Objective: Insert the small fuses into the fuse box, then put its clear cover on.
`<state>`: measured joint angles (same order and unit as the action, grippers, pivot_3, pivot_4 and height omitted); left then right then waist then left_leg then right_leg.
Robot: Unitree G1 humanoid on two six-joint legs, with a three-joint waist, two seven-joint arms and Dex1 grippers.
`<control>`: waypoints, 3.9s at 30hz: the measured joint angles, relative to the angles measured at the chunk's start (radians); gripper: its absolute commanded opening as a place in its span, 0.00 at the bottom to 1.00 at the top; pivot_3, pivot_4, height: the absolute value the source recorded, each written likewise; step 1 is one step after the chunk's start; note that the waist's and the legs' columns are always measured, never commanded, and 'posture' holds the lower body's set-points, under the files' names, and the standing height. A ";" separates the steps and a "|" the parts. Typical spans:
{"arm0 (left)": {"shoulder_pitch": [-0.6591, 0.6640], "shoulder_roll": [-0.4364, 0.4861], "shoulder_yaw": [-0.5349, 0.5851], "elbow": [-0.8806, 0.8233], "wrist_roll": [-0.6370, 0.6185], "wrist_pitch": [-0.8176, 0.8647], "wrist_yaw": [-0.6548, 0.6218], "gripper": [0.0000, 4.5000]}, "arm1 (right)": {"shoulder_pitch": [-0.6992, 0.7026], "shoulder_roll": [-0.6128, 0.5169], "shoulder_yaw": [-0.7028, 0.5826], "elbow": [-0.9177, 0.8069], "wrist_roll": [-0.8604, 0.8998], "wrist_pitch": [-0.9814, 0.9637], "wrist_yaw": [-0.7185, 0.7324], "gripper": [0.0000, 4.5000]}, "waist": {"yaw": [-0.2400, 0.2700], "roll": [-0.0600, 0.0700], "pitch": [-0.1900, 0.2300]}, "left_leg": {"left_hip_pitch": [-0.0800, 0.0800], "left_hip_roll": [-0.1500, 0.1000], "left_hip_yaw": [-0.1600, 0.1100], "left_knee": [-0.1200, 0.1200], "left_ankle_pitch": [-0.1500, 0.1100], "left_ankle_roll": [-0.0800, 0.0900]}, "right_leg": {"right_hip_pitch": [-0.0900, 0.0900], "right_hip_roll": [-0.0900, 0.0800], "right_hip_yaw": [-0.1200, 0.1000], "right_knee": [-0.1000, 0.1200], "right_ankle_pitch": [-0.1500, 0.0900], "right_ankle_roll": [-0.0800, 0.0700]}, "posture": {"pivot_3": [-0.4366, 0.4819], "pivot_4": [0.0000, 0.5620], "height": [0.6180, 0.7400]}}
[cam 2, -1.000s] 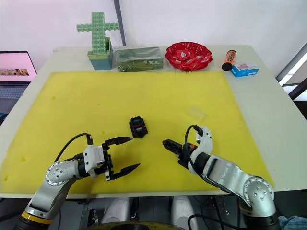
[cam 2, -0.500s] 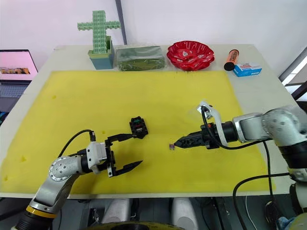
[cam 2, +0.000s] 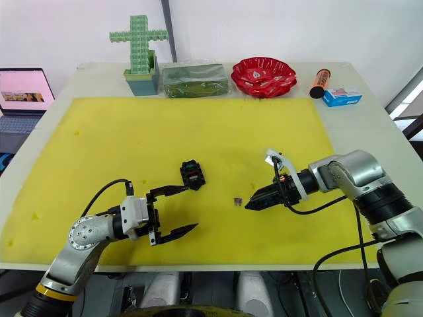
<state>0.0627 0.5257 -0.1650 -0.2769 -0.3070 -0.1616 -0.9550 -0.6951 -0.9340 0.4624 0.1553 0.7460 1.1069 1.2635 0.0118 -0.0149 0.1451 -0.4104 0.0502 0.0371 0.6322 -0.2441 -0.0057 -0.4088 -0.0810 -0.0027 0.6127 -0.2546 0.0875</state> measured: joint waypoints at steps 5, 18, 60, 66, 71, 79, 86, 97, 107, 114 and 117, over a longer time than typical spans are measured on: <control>-0.009 0.007 0.000 -0.002 -0.001 0.018 0.001 1.00 | -0.007 0.031 -0.005 0.019 -0.052 0.003 0.025 0.52 | 0.000 0.000 0.000 | 0.000 0.000 0.000 0.000 0.000 0.000 | 0.000 0.000 0.000 0.000 0.000 0.000 | 0.48 0.27 1.00; -0.021 0.007 -0.001 -0.083 -0.001 0.096 0.035 1.00 | -0.028 0.103 -0.034 0.069 -0.134 0.035 0.066 0.52 | 0.000 0.000 0.000 | 0.001 0.000 0.000 0.000 0.000 0.000 | 0.001 0.000 0.000 0.001 0.000 0.000 | 0.48 0.27 1.00; -0.002 0.021 -0.009 -0.038 0.012 0.035 0.002 1.00 | -0.034 0.185 -0.070 0.082 -0.194 0.116 0.035 0.01 | 0.000 0.000 0.000 | 0.002 0.000 0.000 0.001 0.000 0.000 | 0.003 0.000 0.000 0.001 0.000 0.000 | 0.48 0.27 1.00; 0.037 0.023 0.046 -0.025 -0.004 0.018 0.017 1.00 | -0.049 0.157 -0.140 -0.113 -0.190 0.073 -0.005 0.01 | -0.004 0.000 0.000 | 0.002 0.000 0.000 0.000 0.000 0.000 | 0.001 0.001 0.000 0.002 0.000 0.001 | 0.48 0.27 1.00; 0.050 0.006 0.134 -0.031 -0.068 0.064 0.080 1.00 | -0.174 0.195 -0.157 -0.241 -0.252 -0.107 -0.053 0.01 | -0.007 0.001 0.000 | 0.002 0.000 0.000 -0.001 0.000 0.000 | 0.001 0.001 0.000 0.002 0.000 0.001 | 0.48 0.27 1.00; -0.034 -0.038 0.185 0.017 -0.115 0.132 0.142 1.00 | -0.326 0.388 -0.014 0.027 -0.561 -0.672 -0.111 0.01 | -0.003 0.000 0.000 | 0.002 0.000 0.000 0.000 0.001 -0.002 | 0.002 0.001 0.000 0.003 0.002 0.004 | 0.48 0.27 1.00; -0.078 -0.063 0.176 0.069 -0.096 0.134 0.143 1.00 | -0.410 0.489 0.033 0.293 -0.689 -0.936 -0.027 0.01 | -0.003 0.000 0.000 | 0.002 0.000 0.000 0.000 0.002 -0.003 | 0.002 0.001 0.000 0.004 0.002 0.004 | 0.48 0.27 1.00; -0.071 -0.077 0.148 0.058 -0.070 0.174 0.171 1.00 | -0.419 0.585 0.043 0.423 -0.775 -1.035 0.046 0.01 | -0.011 0.001 0.000 | 0.002 0.000 0.000 -0.001 0.002 -0.003 | 0.001 0.001 0.000 0.006 0.003 0.004 | 0.48 0.27 1.00; -0.064 -0.072 0.149 0.026 -0.070 0.201 0.175 1.00 | -0.435 0.603 0.042 0.468 -0.823 -1.064 0.069 0.01 | -0.024 0.001 0.000 | 0.002 0.000 0.000 -0.001 0.002 -0.003 | 0.001 0.001 0.000 0.006 0.003 0.005 | 0.48 0.27 1.00; -0.055 -0.065 0.150 0.018 -0.070 0.217 0.184 1.00 | -0.434 0.604 0.041 0.462 -0.829 -1.058 0.089 0.01 | -0.026 0.001 0.000 | 0.003 0.000 0.000 -0.002 0.002 -0.003 | 0.001 0.001 0.000 0.006 0.003 0.005 | 0.48 0.27 1.00; -0.053 -0.065 0.151 0.018 -0.071 0.219 0.191 1.00 | -0.433 0.614 0.039 0.456 -0.830 -1.055 0.089 0.01 | -0.025 0.001 0.000 | 0.003 0.000 0.000 -0.002 0.002 -0.003 | 0.001 0.001 0.000 0.006 0.003 0.005 | 0.48 0.27 1.00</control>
<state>0.0098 0.4604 -0.0144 -0.2591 -0.3779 0.0571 -0.7640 -1.1285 -0.3201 0.5018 0.6112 -0.0836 0.0522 1.3525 -0.0136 -0.0142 0.1454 -0.4078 0.0500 0.0368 0.6306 -0.2424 -0.0085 -0.4076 -0.0796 -0.0032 0.6185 -0.2520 0.0920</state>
